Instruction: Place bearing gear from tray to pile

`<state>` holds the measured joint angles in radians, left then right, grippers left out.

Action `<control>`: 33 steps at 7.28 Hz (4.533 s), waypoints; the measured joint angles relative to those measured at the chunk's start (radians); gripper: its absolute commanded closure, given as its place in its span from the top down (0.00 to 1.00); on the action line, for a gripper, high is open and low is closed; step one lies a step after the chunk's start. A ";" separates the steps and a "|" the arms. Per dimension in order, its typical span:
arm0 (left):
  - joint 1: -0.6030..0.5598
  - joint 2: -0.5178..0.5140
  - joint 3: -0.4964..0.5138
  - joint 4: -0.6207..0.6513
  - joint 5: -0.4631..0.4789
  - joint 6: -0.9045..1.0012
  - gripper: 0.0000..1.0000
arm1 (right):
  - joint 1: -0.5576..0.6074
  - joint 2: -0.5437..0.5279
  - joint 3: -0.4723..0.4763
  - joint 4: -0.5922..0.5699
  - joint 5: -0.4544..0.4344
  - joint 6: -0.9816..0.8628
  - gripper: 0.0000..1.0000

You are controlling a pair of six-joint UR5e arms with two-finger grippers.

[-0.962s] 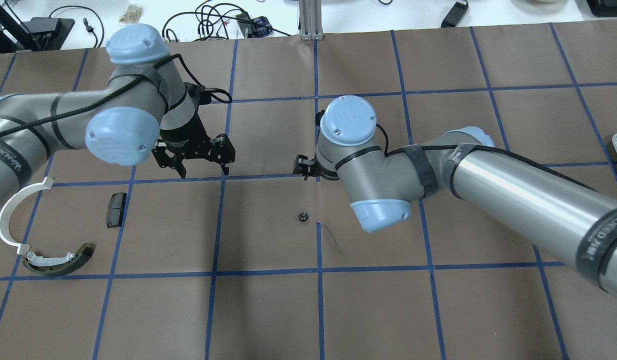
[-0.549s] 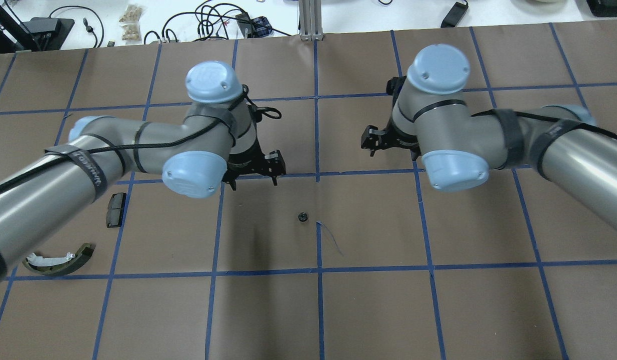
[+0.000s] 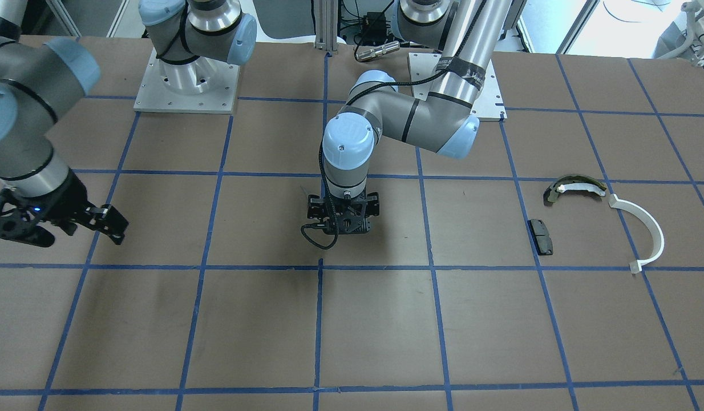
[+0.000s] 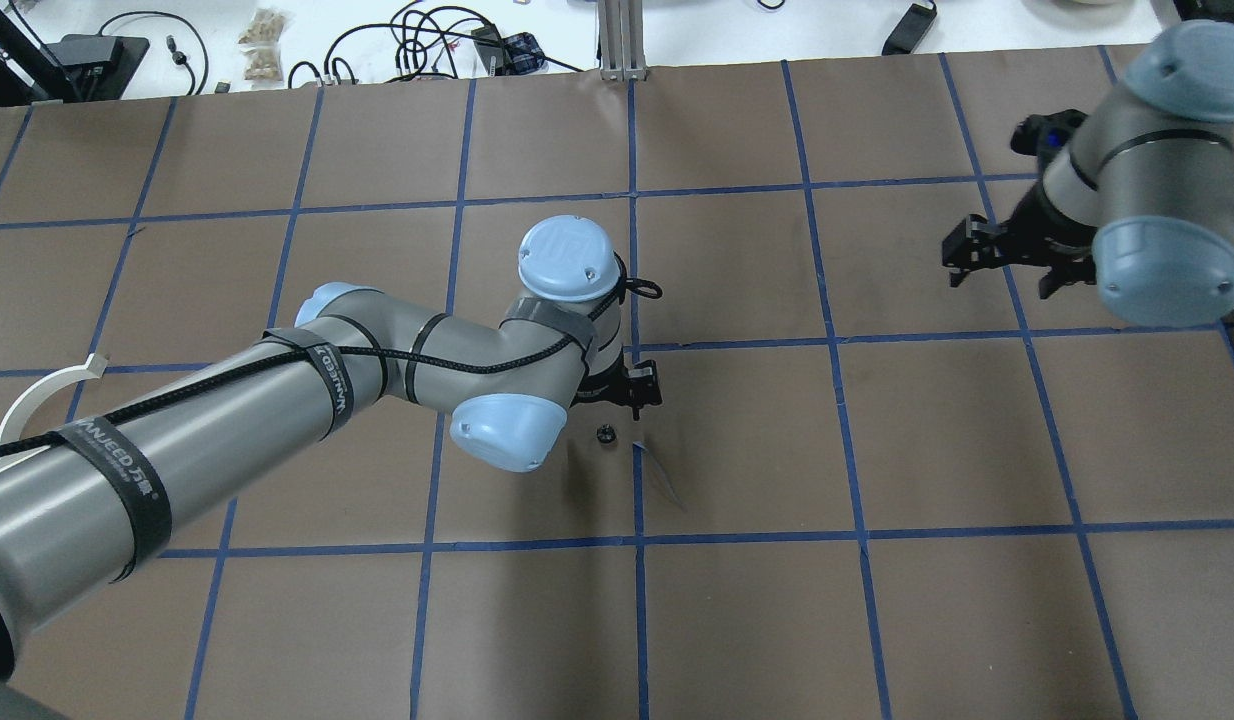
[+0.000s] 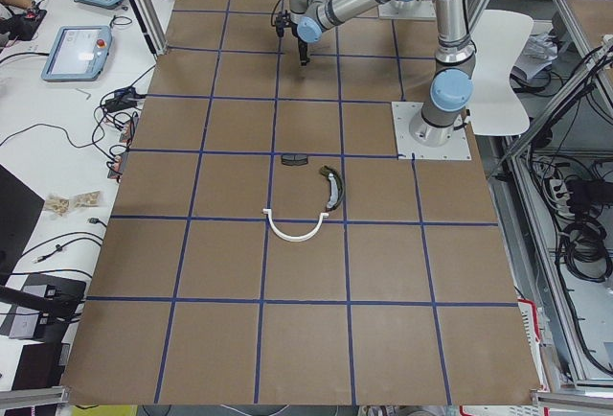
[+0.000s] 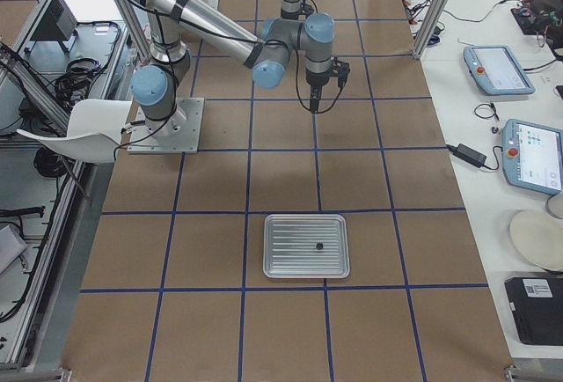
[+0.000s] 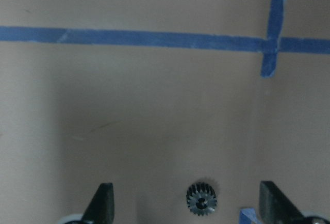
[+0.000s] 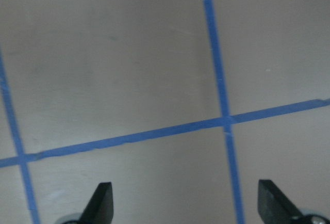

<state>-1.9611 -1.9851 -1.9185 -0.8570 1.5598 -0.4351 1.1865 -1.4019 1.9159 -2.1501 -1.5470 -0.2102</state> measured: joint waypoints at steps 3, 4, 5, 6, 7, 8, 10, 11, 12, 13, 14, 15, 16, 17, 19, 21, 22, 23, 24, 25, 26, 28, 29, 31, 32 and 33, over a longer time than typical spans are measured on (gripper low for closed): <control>-0.005 -0.017 -0.032 0.059 0.003 -0.001 0.00 | -0.253 0.022 -0.049 0.002 -0.013 -0.382 1.00; -0.005 -0.014 -0.034 0.061 0.004 -0.002 0.00 | -0.305 0.057 -0.099 0.003 -0.025 -0.474 1.00; -0.005 -0.010 -0.035 0.061 0.006 -0.002 0.00 | -0.352 0.110 -0.162 0.005 -0.034 -0.545 1.00; -0.004 -0.006 -0.034 0.061 0.006 -0.001 0.00 | -0.390 0.172 -0.228 0.006 -0.038 -0.608 1.00; -0.001 0.001 -0.031 0.056 0.008 0.001 0.00 | -0.416 0.230 -0.285 0.006 -0.039 -0.659 0.97; 0.010 0.008 -0.023 0.049 0.016 0.011 0.00 | -0.430 0.283 -0.332 0.004 -0.039 -0.697 0.95; 0.078 0.030 0.025 -0.028 0.032 0.083 0.00 | -0.447 0.373 -0.397 -0.003 -0.034 -0.736 0.89; 0.131 0.046 0.076 -0.122 0.034 0.147 0.00 | -0.460 0.410 -0.422 -0.004 -0.029 -0.764 0.89; 0.203 0.064 0.139 -0.244 0.032 0.210 0.00 | -0.475 0.442 -0.440 -0.004 -0.026 -0.789 0.87; 0.297 0.080 0.199 -0.356 0.029 0.263 0.00 | -0.489 0.468 -0.450 -0.005 -0.025 -0.811 0.86; 0.397 0.091 0.233 -0.428 0.031 0.335 0.00 | -0.496 0.487 -0.454 -0.005 -0.024 -0.828 0.84; 0.498 0.091 0.239 -0.460 0.036 0.441 0.00 | -0.500 0.499 -0.457 -0.006 -0.025 -0.835 0.75; 0.598 0.086 0.221 -0.467 0.050 0.563 0.00 | -0.502 0.506 -0.460 -0.006 -0.025 -0.837 0.56; 0.694 0.082 0.193 -0.450 0.080 0.697 0.00 | -0.502 0.511 -0.463 -0.007 -0.026 -0.834 0.47; 0.858 0.063 0.134 -0.341 0.125 0.924 0.00 | -0.504 0.518 -0.464 -0.007 -0.027 -0.832 0.40; 0.922 0.039 0.064 -0.192 0.134 1.013 0.81 | -0.503 0.522 -0.465 -0.007 -0.028 -0.838 0.01; 0.928 0.034 0.047 -0.165 0.136 1.027 1.00 | -0.503 0.522 -0.465 -0.006 -0.030 -0.838 0.00; 0.931 0.033 0.045 -0.156 0.136 1.034 1.00 | -0.503 0.520 -0.464 -0.004 -0.041 -0.837 0.00; 0.931 0.038 0.048 -0.156 0.136 1.037 1.00 | -0.501 0.515 -0.463 0.002 -0.065 -0.836 0.00; 0.926 0.052 0.055 -0.163 0.136 1.032 1.00 | -0.497 0.508 -0.462 0.013 -0.089 -0.835 0.00; 0.914 0.077 0.072 -0.200 0.134 1.013 1.00 | -0.489 0.490 -0.461 0.043 -0.096 -0.833 0.00; 0.841 0.154 0.169 -0.420 0.121 0.891 1.00 | -0.429 0.408 -0.453 0.171 -0.102 -0.780 0.00; 0.778 0.190 0.225 -0.537 0.101 0.772 1.00 | -0.374 0.356 -0.450 0.254 -0.102 -0.717 0.00; 0.631 0.253 0.282 -0.628 0.066 0.540 1.00 | -0.202 0.283 -0.445 0.364 -0.100 -0.593 0.00; 0.547 0.285 0.293 -0.634 0.060 0.440 1.00 | -0.101 0.254 -0.440 0.412 -0.064 -0.463 0.00; 0.471 0.318 0.303 -0.633 0.059 0.374 1.00 | -0.003 0.223 -0.432 0.443 -0.009 -0.336 0.00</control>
<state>-1.4904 -1.6674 -1.6152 -1.4903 1.6193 -0.0607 1.1835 -1.1793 1.4843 -1.7073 -1.5558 -0.5467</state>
